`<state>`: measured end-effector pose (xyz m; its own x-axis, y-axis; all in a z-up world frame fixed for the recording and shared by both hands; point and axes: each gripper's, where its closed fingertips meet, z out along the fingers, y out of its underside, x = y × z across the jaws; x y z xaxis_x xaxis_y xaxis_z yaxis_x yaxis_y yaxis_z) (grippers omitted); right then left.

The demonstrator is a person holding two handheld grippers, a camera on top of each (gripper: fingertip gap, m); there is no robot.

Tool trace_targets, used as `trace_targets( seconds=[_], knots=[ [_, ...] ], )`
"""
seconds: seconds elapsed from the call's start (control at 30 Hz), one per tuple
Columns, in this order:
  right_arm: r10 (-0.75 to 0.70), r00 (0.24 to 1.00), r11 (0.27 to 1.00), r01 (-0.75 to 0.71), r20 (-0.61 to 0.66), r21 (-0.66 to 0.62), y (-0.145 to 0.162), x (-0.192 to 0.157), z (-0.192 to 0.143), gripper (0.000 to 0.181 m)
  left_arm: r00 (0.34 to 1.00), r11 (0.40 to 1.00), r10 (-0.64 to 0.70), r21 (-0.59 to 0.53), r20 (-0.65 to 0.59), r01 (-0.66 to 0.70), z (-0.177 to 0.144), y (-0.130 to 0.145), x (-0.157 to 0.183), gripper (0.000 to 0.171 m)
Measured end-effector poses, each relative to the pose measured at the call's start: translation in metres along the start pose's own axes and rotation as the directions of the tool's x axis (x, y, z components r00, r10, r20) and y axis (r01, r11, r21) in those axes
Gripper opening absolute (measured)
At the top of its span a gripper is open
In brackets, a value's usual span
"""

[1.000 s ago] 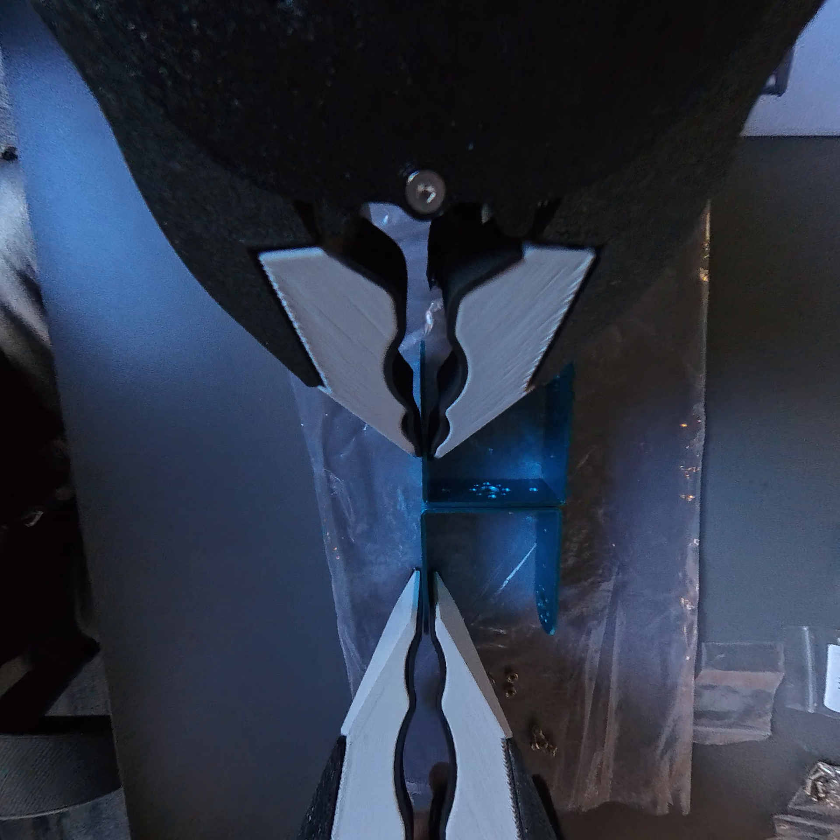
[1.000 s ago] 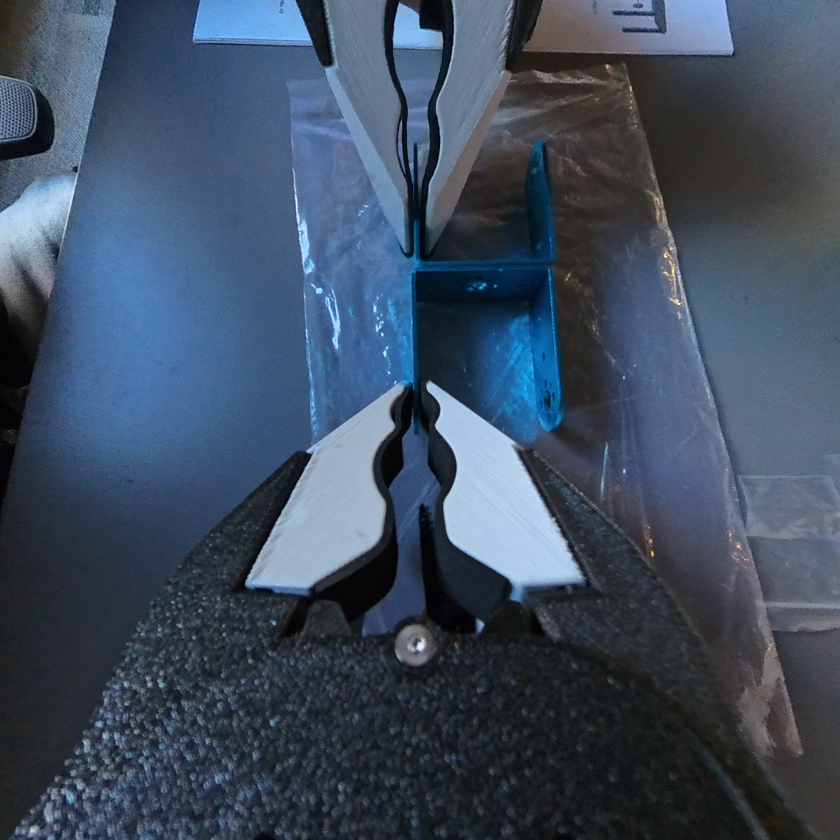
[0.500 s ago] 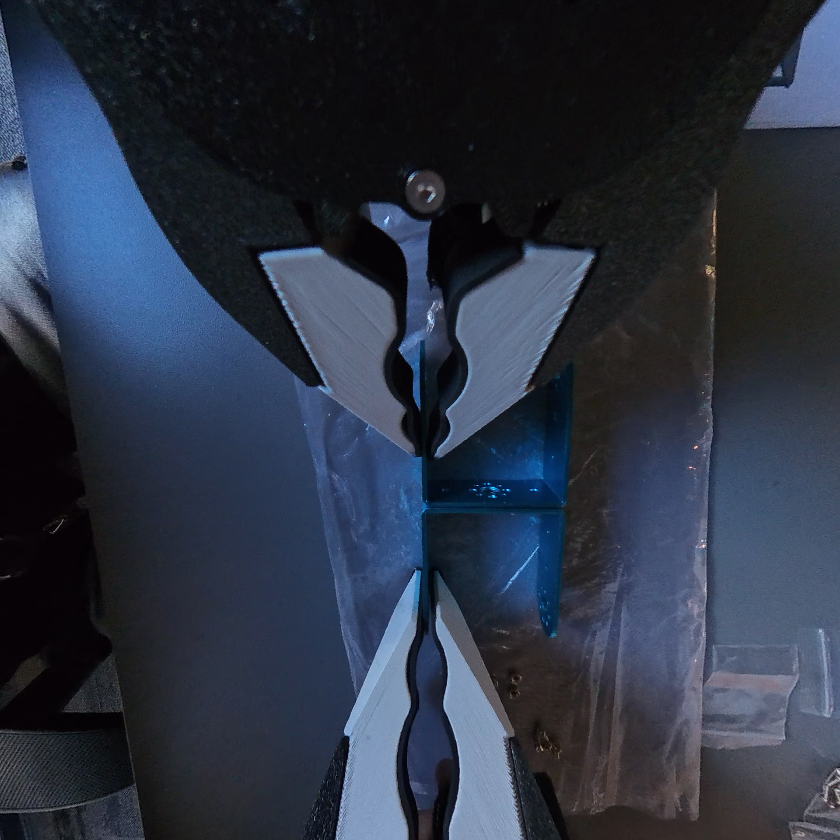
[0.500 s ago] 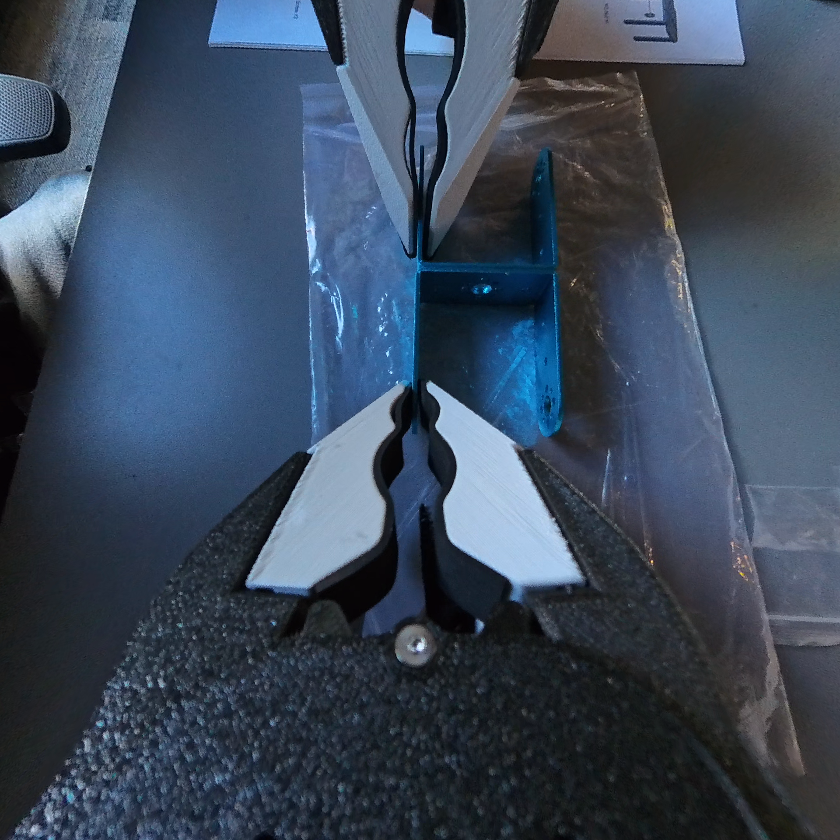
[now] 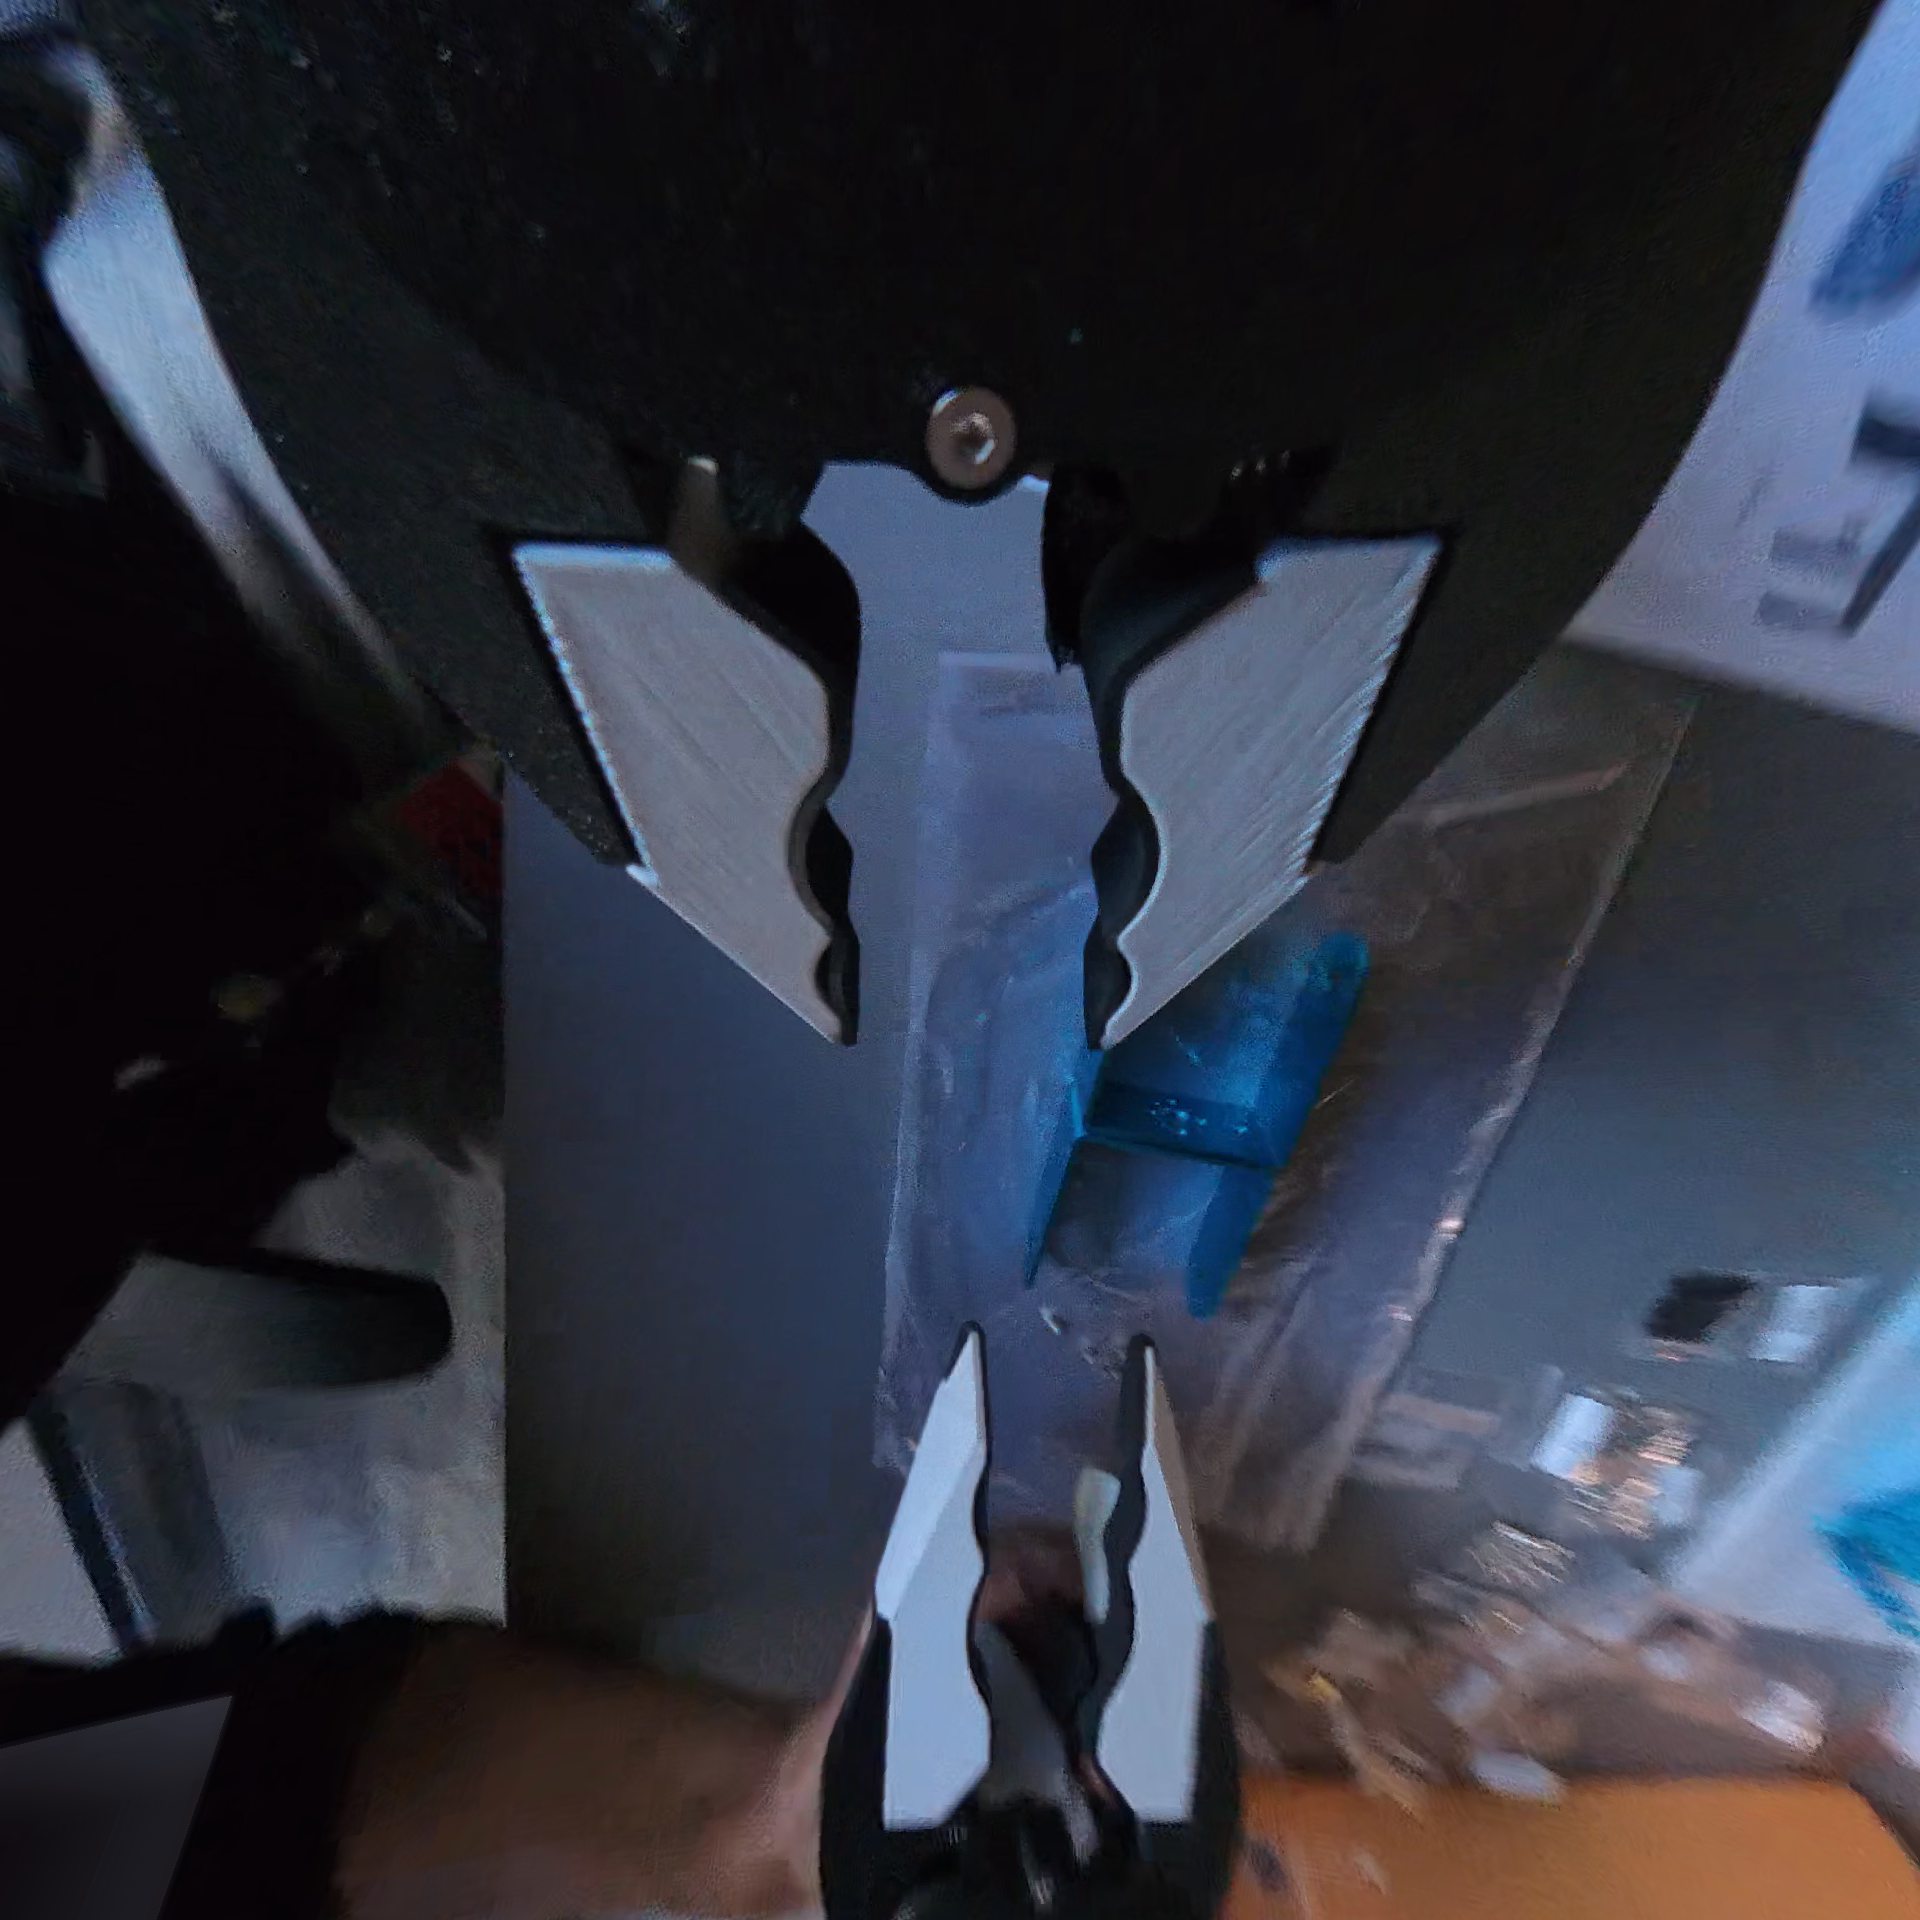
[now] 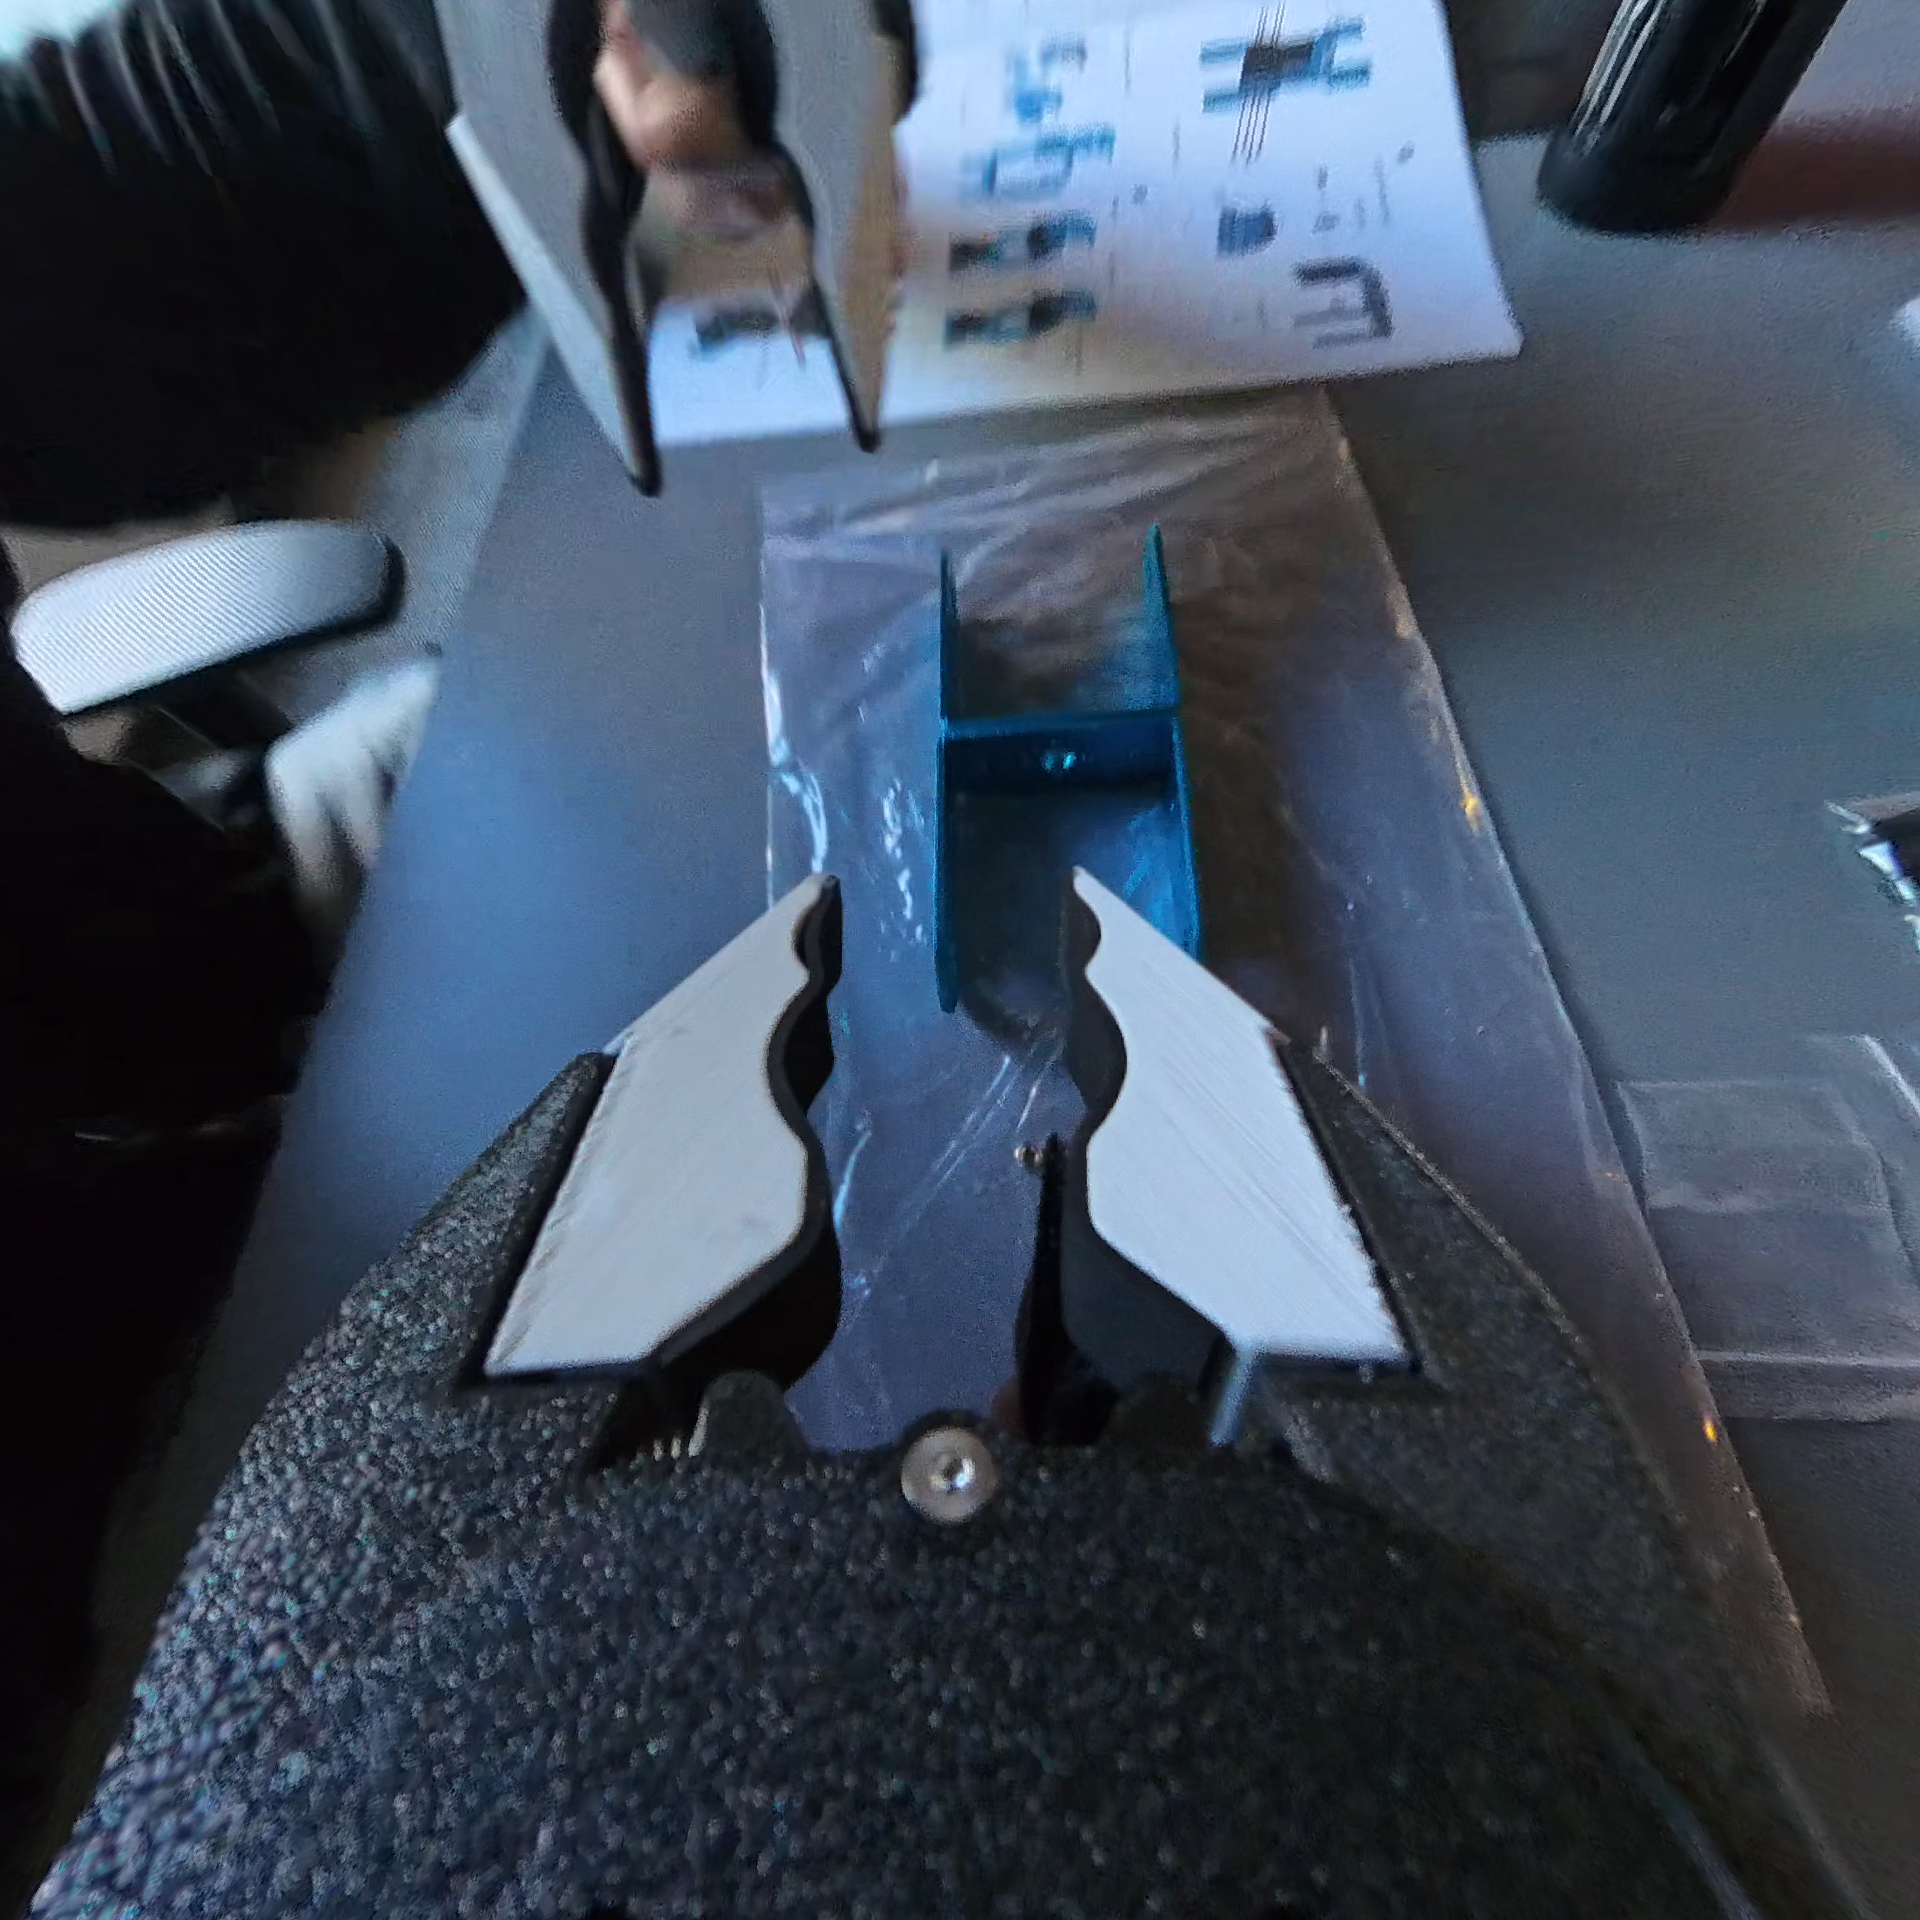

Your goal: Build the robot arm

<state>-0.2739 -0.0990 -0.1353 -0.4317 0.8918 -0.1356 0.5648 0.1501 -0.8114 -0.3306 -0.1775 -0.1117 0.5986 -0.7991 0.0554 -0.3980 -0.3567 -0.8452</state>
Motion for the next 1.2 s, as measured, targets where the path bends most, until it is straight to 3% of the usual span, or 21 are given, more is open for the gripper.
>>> trace_targets(
  seconds=[0.07, 0.1, 0.17, 0.23, 0.27, 0.33, 0.37, 0.43, 0.5, 0.6, 0.67, 0.77, 0.87, 0.97, 1.0, 1.1, 1.2],
  knots=[
    [0.029, 1.000, 0.996, -0.029, 0.007, 0.084, -0.012, 0.003, -0.008, 0.040, 0.969, 0.993, -0.056, 0.116, 0.240, 0.028, -0.037, 0.005, -0.002, 0.043],
    [0.040, 0.999, 0.992, -0.040, 0.003, 0.117, -0.017, 0.005, -0.011, 0.041, 0.906, 0.984, -0.123, 0.170, 0.404, 0.058, -0.063, 0.015, -0.012, 0.042],
    [0.051, 0.998, 0.986, -0.044, -0.035, 0.162, -0.023, 0.013, -0.014, 0.042, 0.676, 0.951, -0.297, 0.269, 0.674, 0.150, -0.126, 0.055, -0.030, 0.043],
    [0.047, 0.995, 0.980, -0.029, -0.087, 0.198, -0.028, 0.021, -0.021, 0.042, 0.404, 0.914, -0.405, 0.364, 0.821, 0.178, -0.196, 0.095, -0.041, 0.038],
    [0.045, 0.992, 0.977, -0.019, -0.118, 0.211, -0.030, 0.026, -0.026, 0.041, 0.293, 0.914, -0.397, 0.348, 0.870, 0.207, -0.227, 0.116, -0.046, 0.038],
    [0.054, 0.981, 0.968, -0.006, -0.188, 0.250, -0.034, 0.039, -0.040, 0.042, -0.023, 0.881, -0.407, 0.400, 0.913, 0.253, -0.309, 0.151, -0.054, 0.038],
    [0.069, 0.972, 0.961, -0.004, -0.227, 0.276, -0.036, 0.047, -0.049, 0.042, -0.135, 0.842, -0.451, 0.471, 0.882, 0.263, -0.342, 0.167, -0.051, 0.038],
    [0.104, 0.938, 0.951, 0.003, -0.329, 0.309, -0.035, 0.068, -0.067, 0.042, -0.260, 0.727, -0.557, 0.615, 0.788, 0.305, -0.381, 0.205, -0.041, 0.039],
    [0.176, 0.896, 0.928, -0.012, -0.408, 0.373, -0.033, 0.085, -0.088, 0.043, -0.398, 0.661, -0.592, 0.704, 0.701, 0.258, -0.413, 0.239, -0.030, 0.039],
    [0.321, 0.816, 0.871, -0.055, -0.480, 0.488, -0.023, 0.101, -0.120, 0.046, -0.447, 0.600, -0.646, 0.773, 0.619, 0.203, -0.420, 0.270, -0.018, 0.038],
    [0.417, 0.745, 0.833, -0.083, -0.520, 0.548, -0.010, 0.103, -0.138, 0.044, -0.430, 0.569, -0.676, 0.795, 0.598, 0.212, -0.408, 0.278, -0.018, 0.036],
    [0.526, 0.672, 0.760, -0.094, -0.522, 0.643, 0.005, 0.093, -0.154, 0.042, -0.391, 0.613, -0.645, 0.750, 0.657, 0.249, -0.396, 0.275, -0.023, 0.031],
    [0.527, 0.614, 0.772, -0.057, -0.587, 0.633, 0.019, 0.088, -0.158, 0.042, -0.376, 0.635, -0.623, 0.724, 0.686, 0.269, -0.396, 0.273, -0.029, 0.031],
    [0.525, 0.631, 0.770, -0.066, -0.571, 0.635, 0.018, 0.089, -0.152, 0.044, -0.377, 0.601, -0.652, 0.752, 0.657, 0.271, -0.408, 0.277, -0.050, 0.028],
    [0.528, 0.629, 0.772, -0.075, -0.571, 0.631, 0.021, 0.092, -0.149, 0.045, -0.344, 0.600, -0.652, 0.738, 0.675, 0.310, -0.408, 0.275, -0.062, 0.029],
    [0.514, 0.632, 0.789, -0.082, -0.580, 0.609, 0.021, 0.094, -0.145, 0.048, -0.304, 0.680, -0.501, 0.586, 0.810, 0.441, -0.420, 0.281, -0.073, 0.030],
    [0.496, 0.621, 0.810, -0.078, -0.607, 0.582, 0.022, 0.094, -0.141, 0.047, -0.255, 0.621, -0.574, 0.616, 0.778, 0.484, -0.416, 0.294, -0.072, 0.030]
  ],
)
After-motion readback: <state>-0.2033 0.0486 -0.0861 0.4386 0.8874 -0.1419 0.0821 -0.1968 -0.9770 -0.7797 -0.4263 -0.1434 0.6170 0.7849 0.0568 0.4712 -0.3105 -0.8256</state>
